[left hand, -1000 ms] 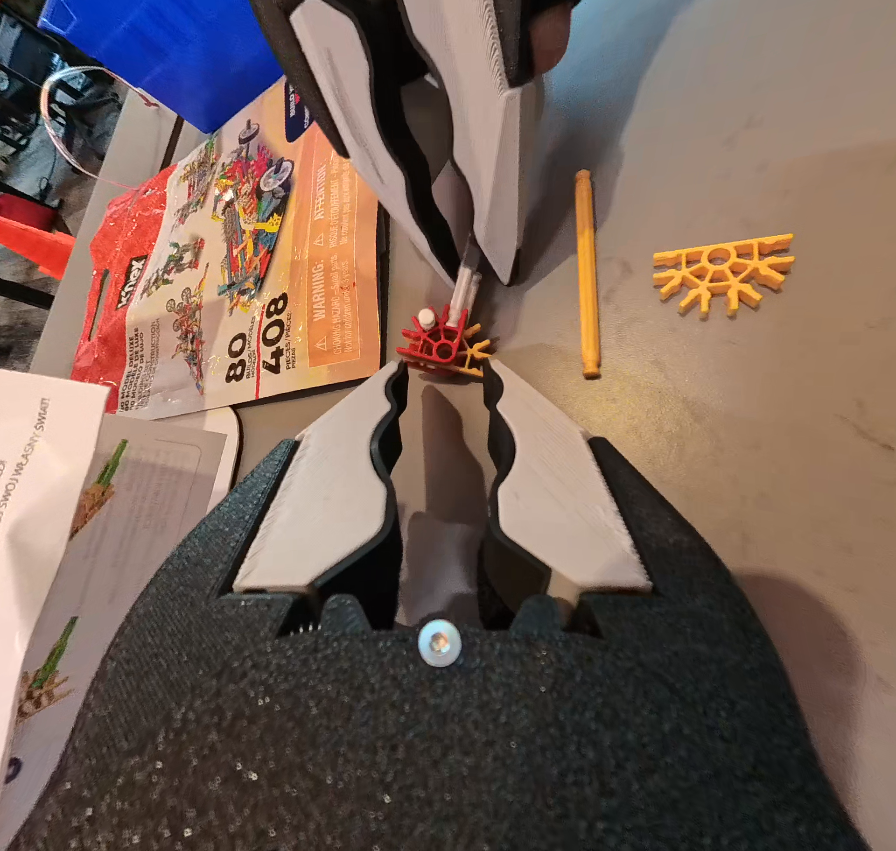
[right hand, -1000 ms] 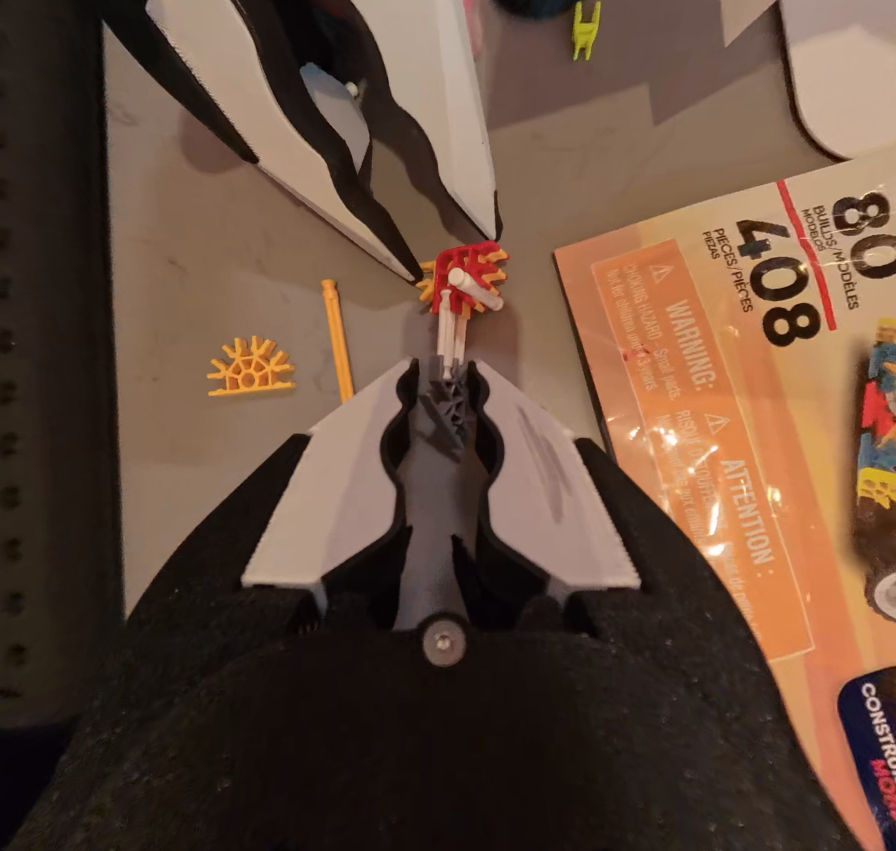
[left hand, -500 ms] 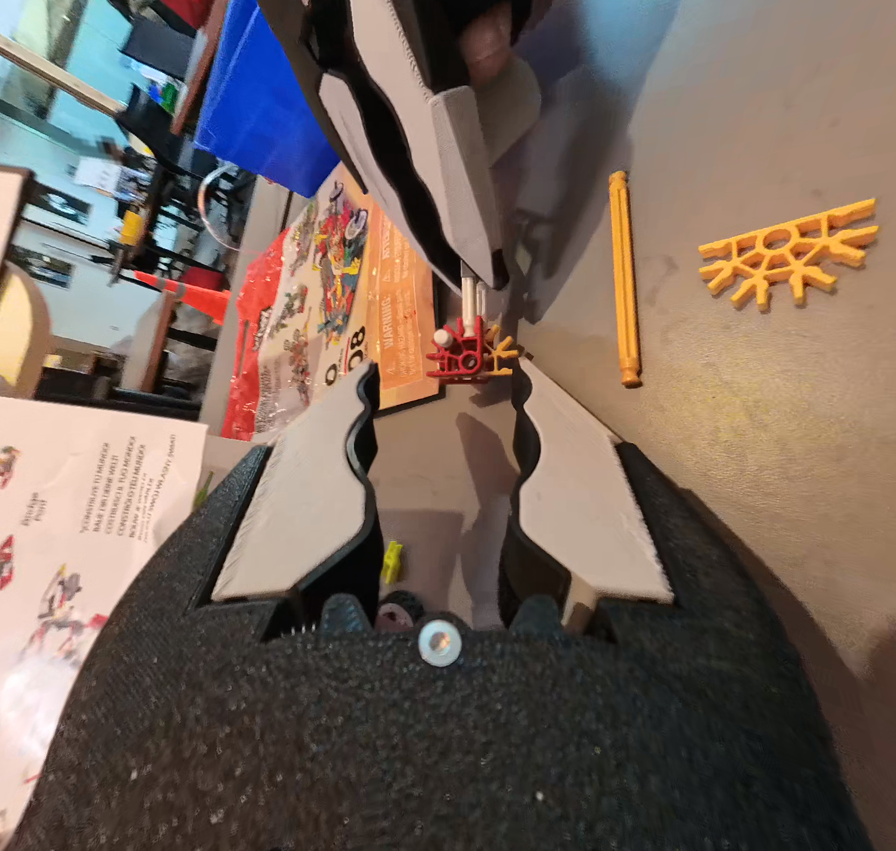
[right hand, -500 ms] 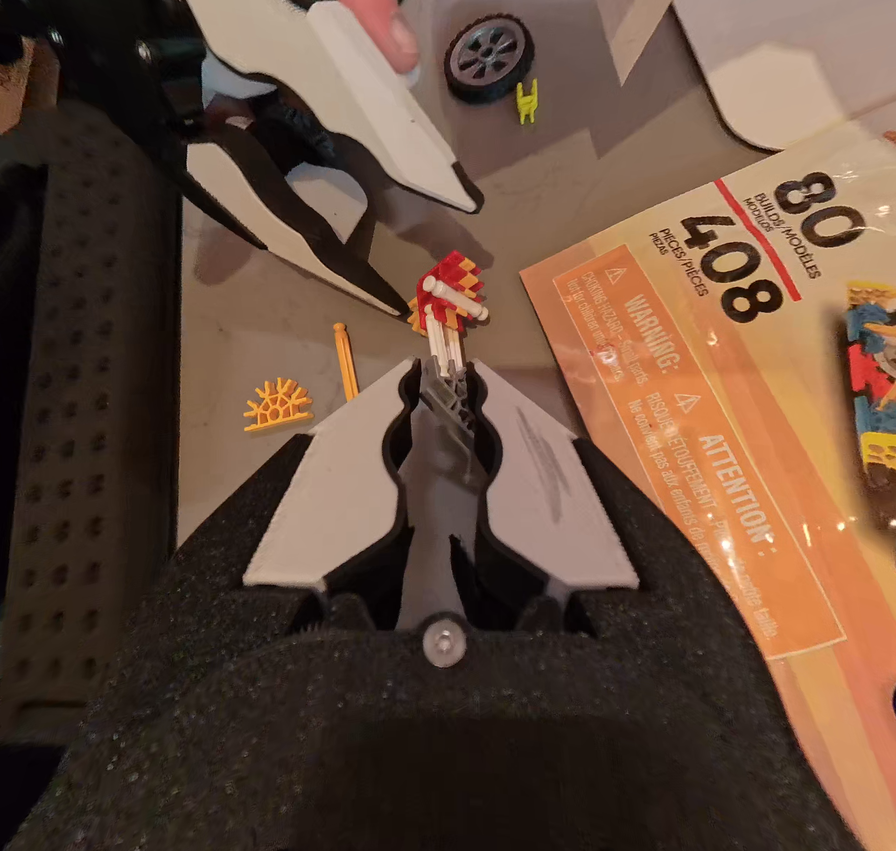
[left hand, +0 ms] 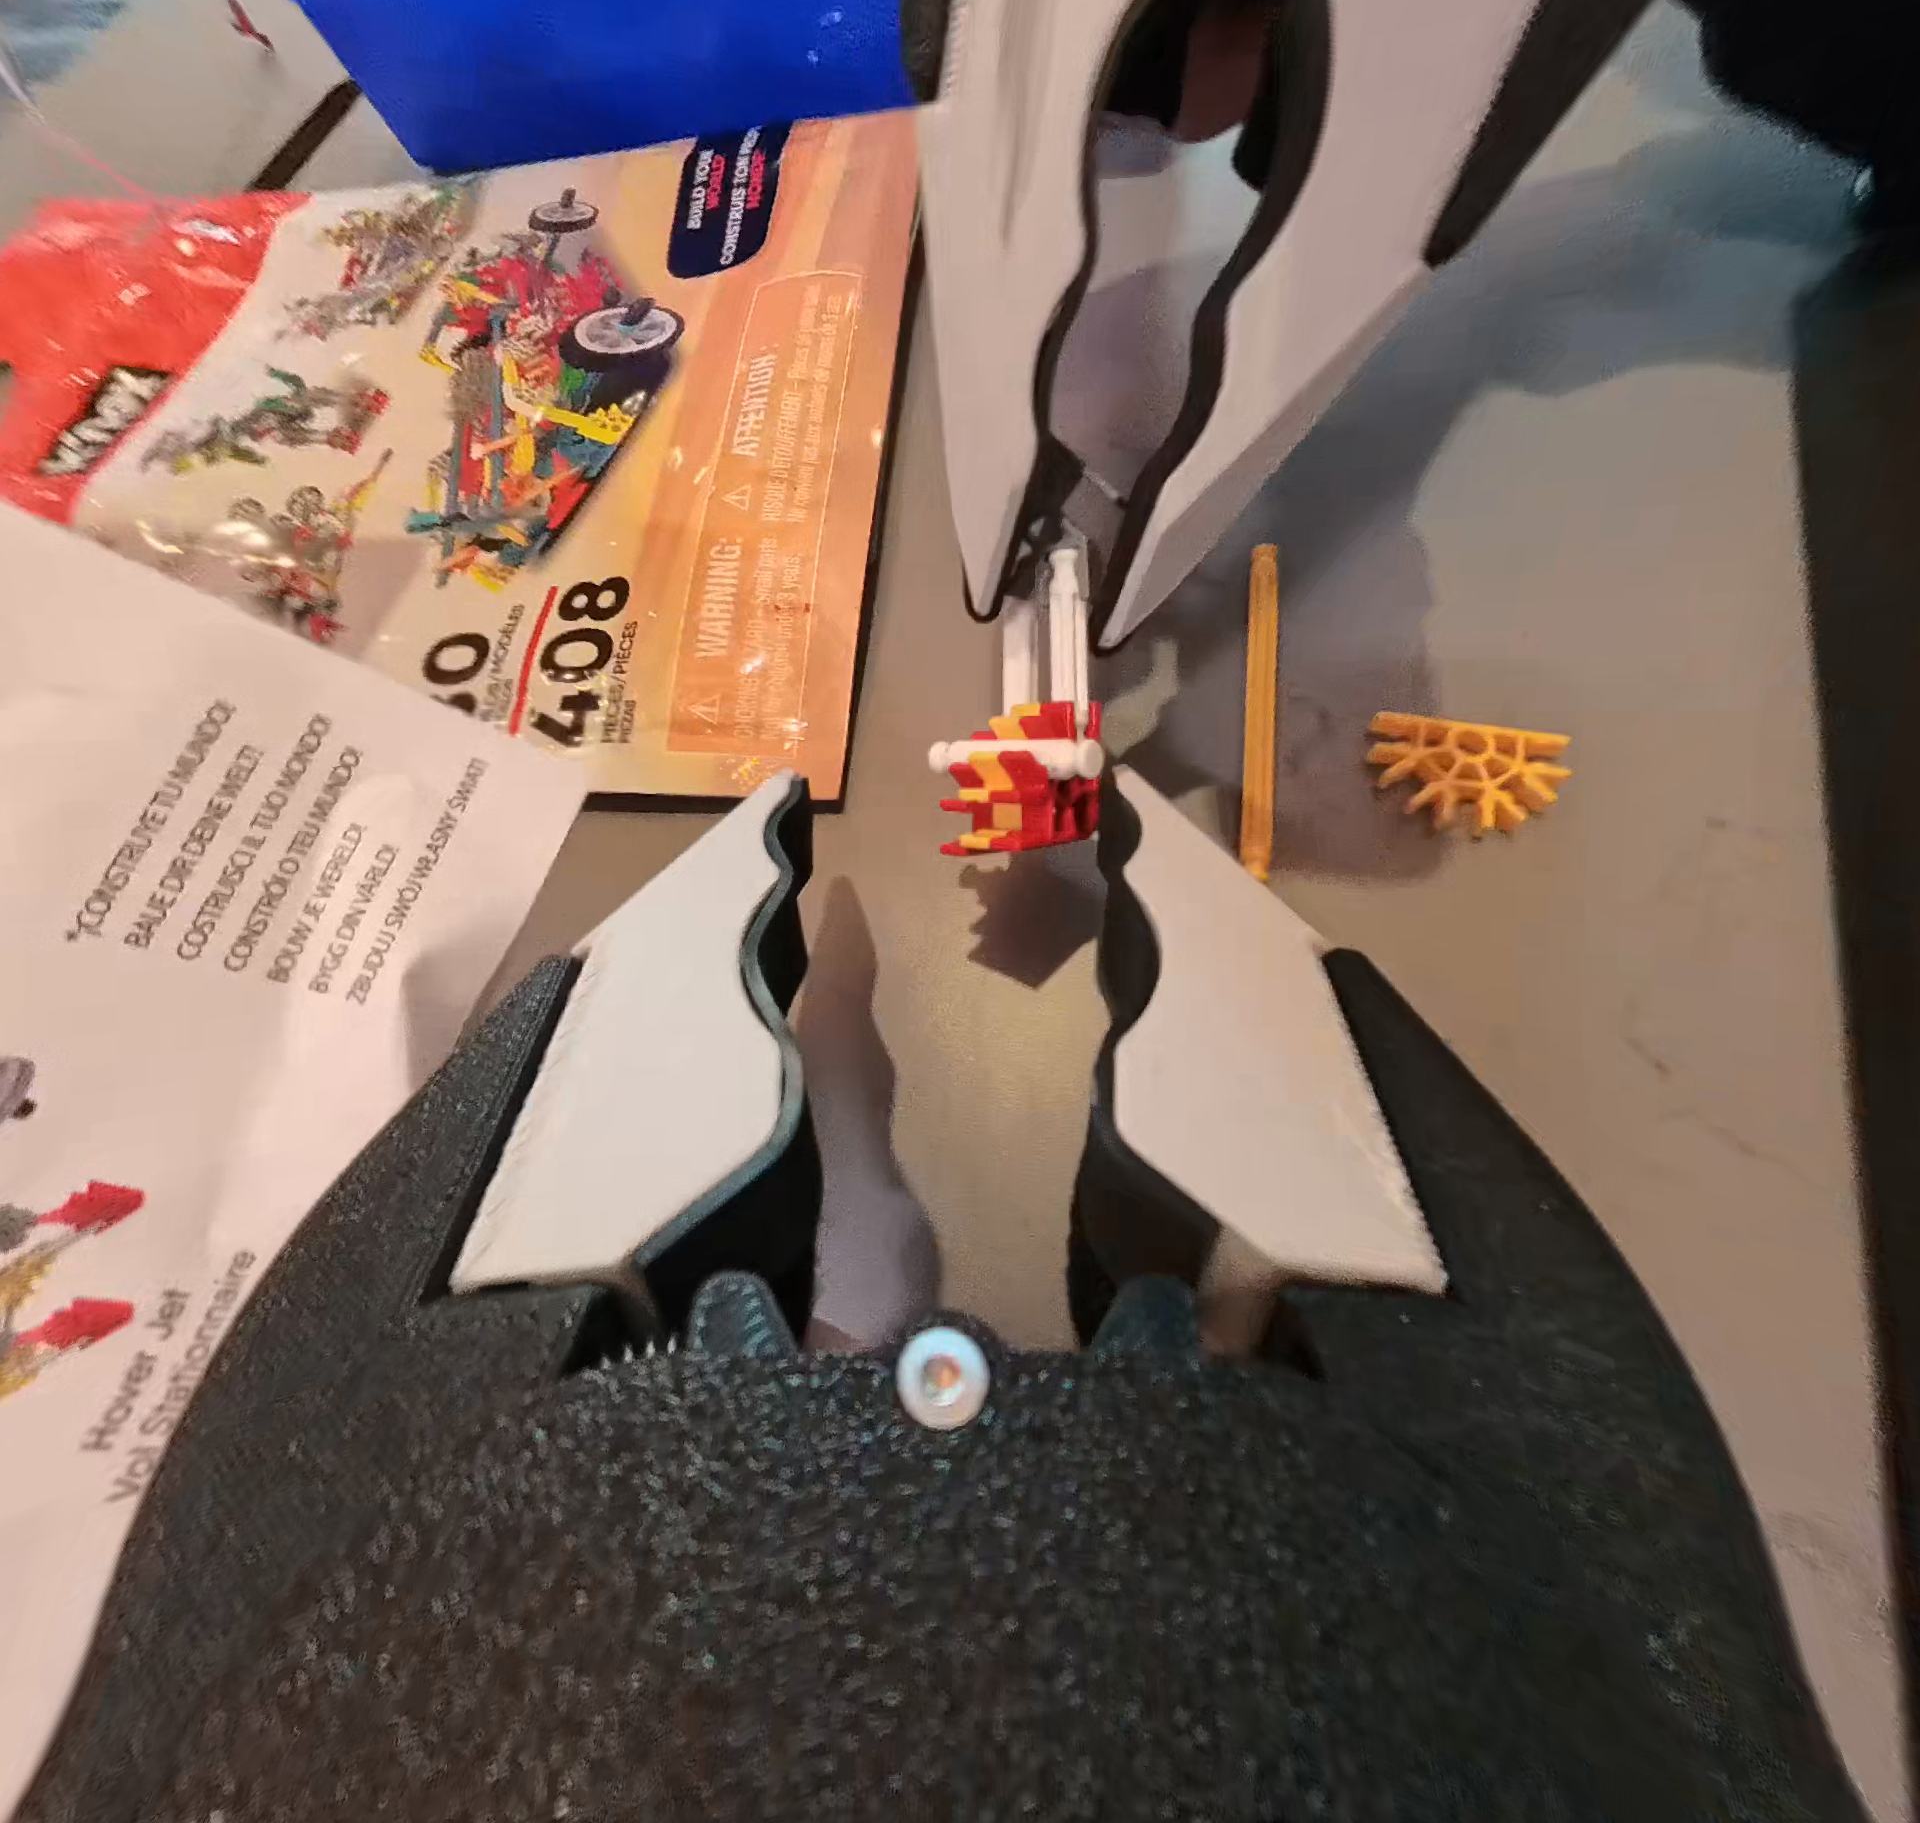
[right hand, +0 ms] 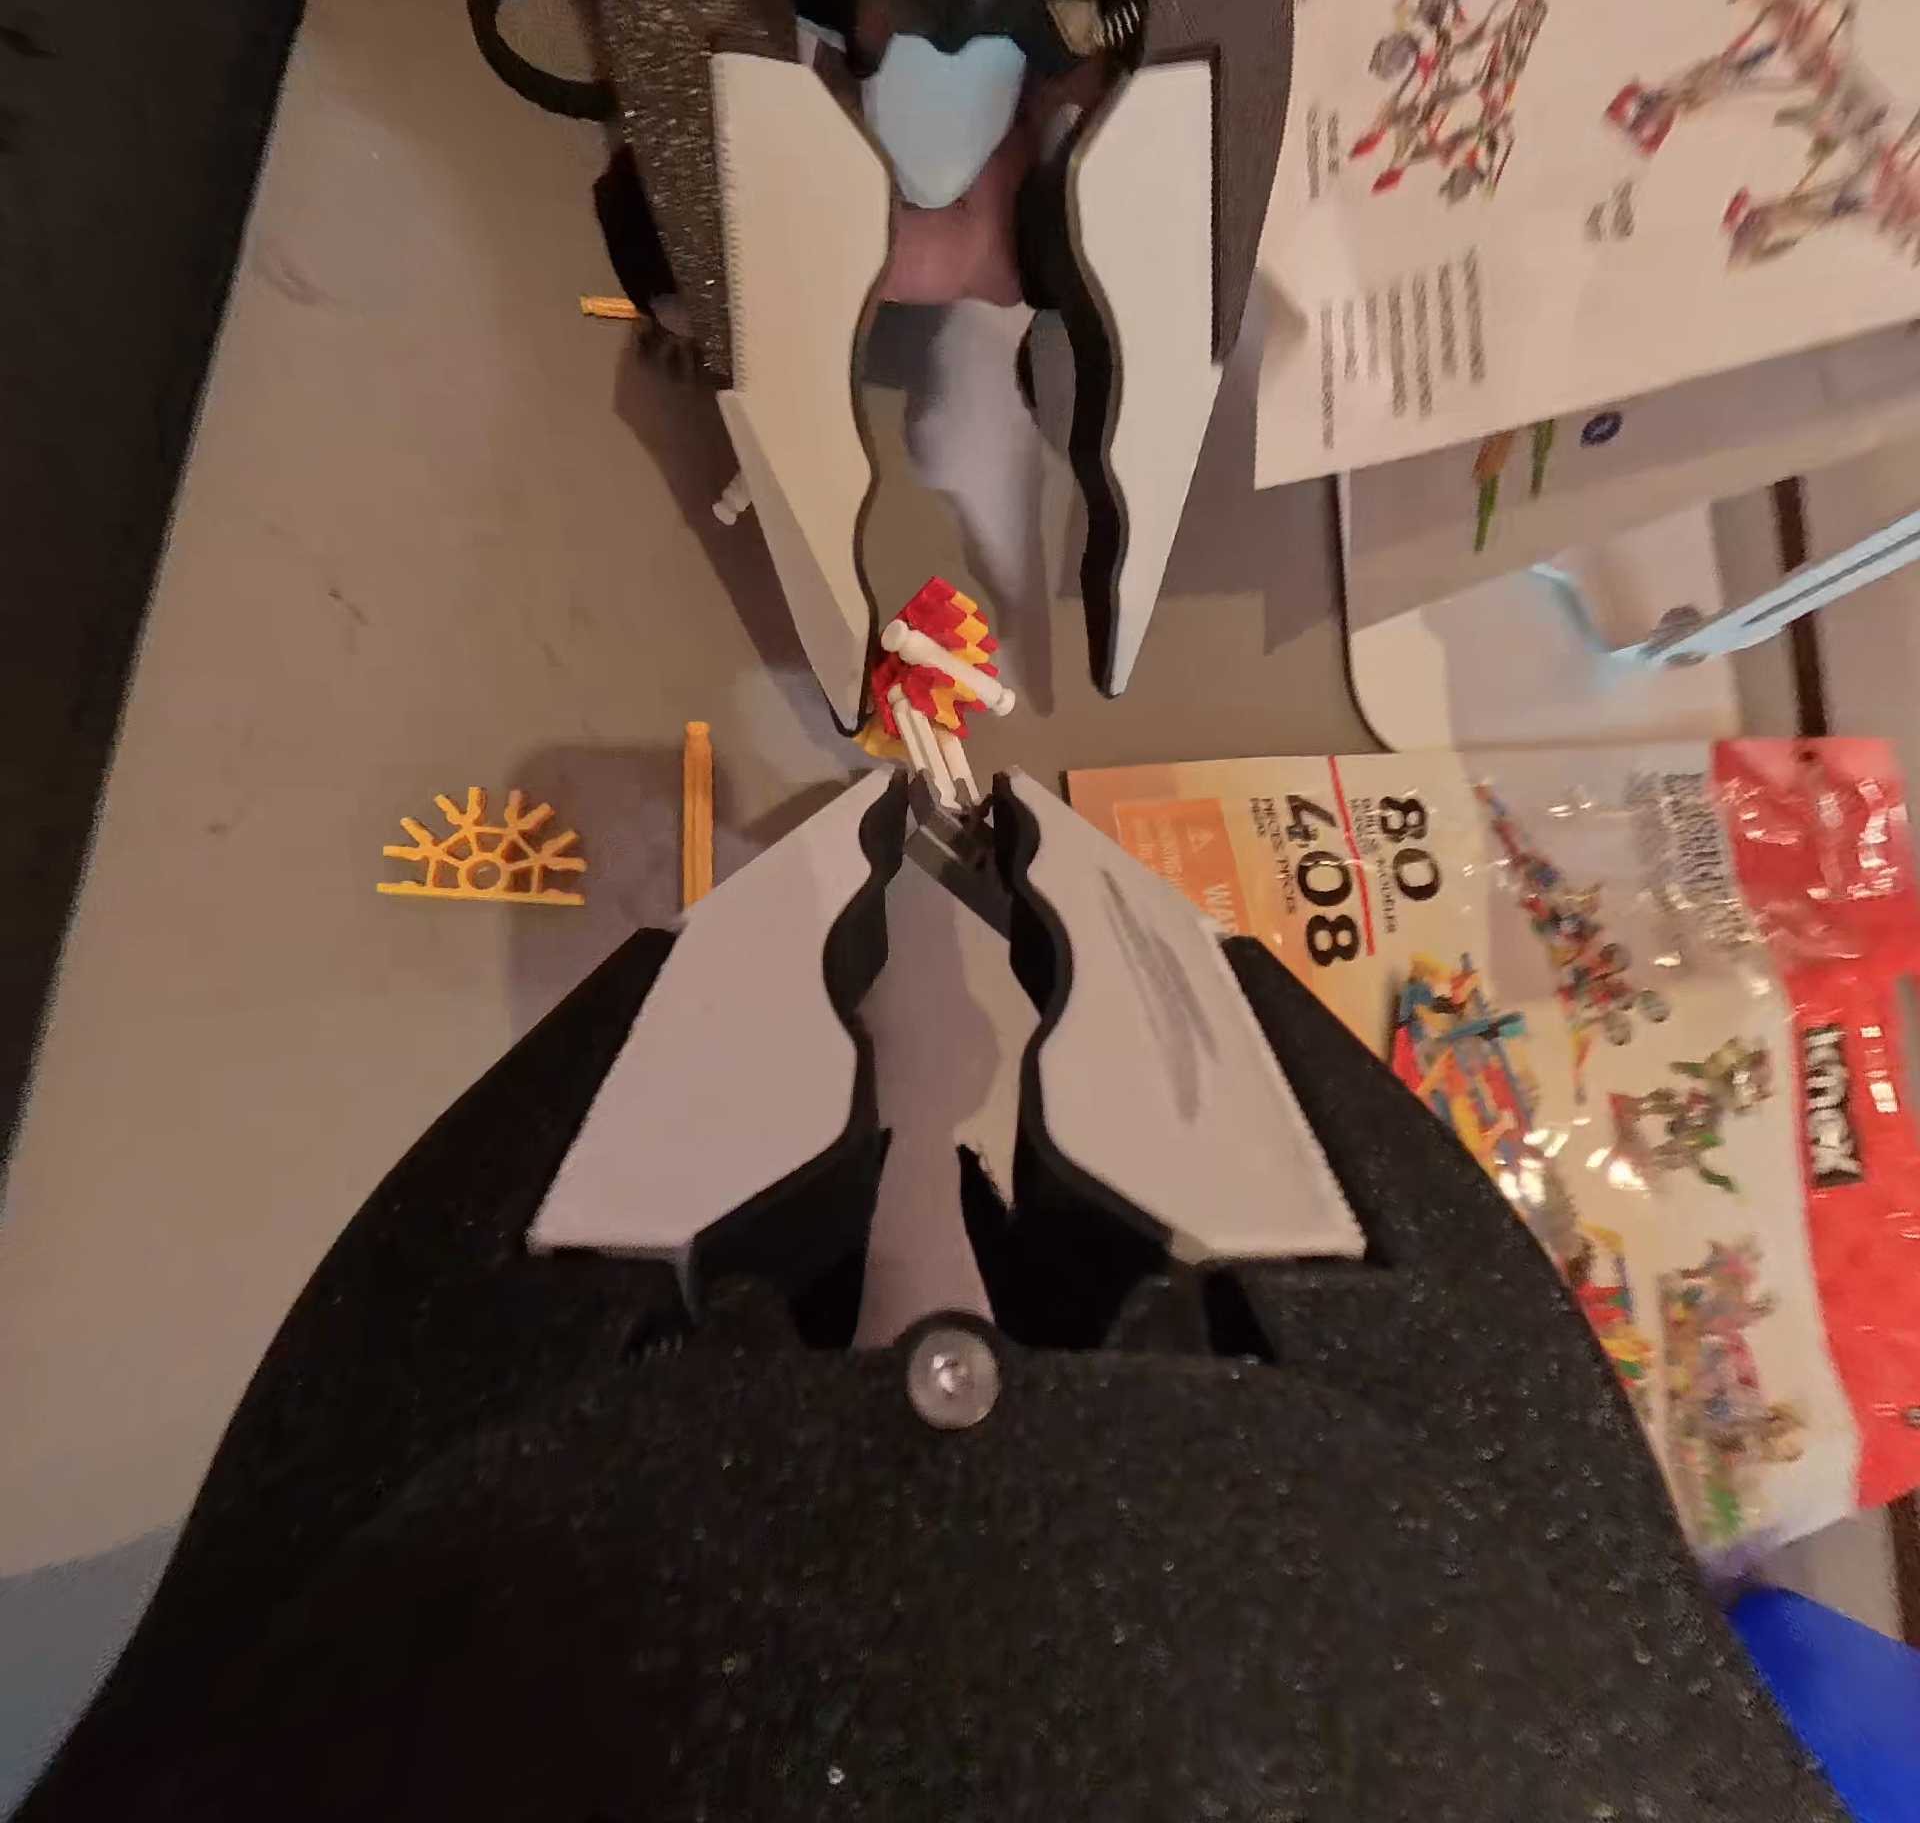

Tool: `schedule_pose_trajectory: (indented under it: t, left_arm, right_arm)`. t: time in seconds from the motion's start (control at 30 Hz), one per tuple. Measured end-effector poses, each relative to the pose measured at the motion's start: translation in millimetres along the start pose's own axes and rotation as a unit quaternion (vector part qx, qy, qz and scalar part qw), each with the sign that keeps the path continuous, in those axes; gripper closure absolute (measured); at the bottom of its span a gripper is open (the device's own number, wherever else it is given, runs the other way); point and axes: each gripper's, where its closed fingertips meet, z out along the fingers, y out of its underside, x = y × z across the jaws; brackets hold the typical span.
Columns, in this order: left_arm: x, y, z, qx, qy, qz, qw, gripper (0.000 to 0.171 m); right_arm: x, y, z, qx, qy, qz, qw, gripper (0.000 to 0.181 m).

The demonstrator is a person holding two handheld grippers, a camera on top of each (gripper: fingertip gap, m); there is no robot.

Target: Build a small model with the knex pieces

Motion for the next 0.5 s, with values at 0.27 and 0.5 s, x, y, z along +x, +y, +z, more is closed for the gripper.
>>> schedule_pose_trajectory:
  t: [0.27,0.5]
  left_arm:
    - [7,-6,-6,0.030,0.045,-0.037,0.998,0.143]
    - [-16,-6,-6,0.012,-0.115,0.135,0.984,0.145]
  right_arm:
    - [6,-6,-5,0.010,0.034,-0.031,0.999,0.165]
    - [26,-8,-18,0.067,0.038,0.082,0.994,0.134]
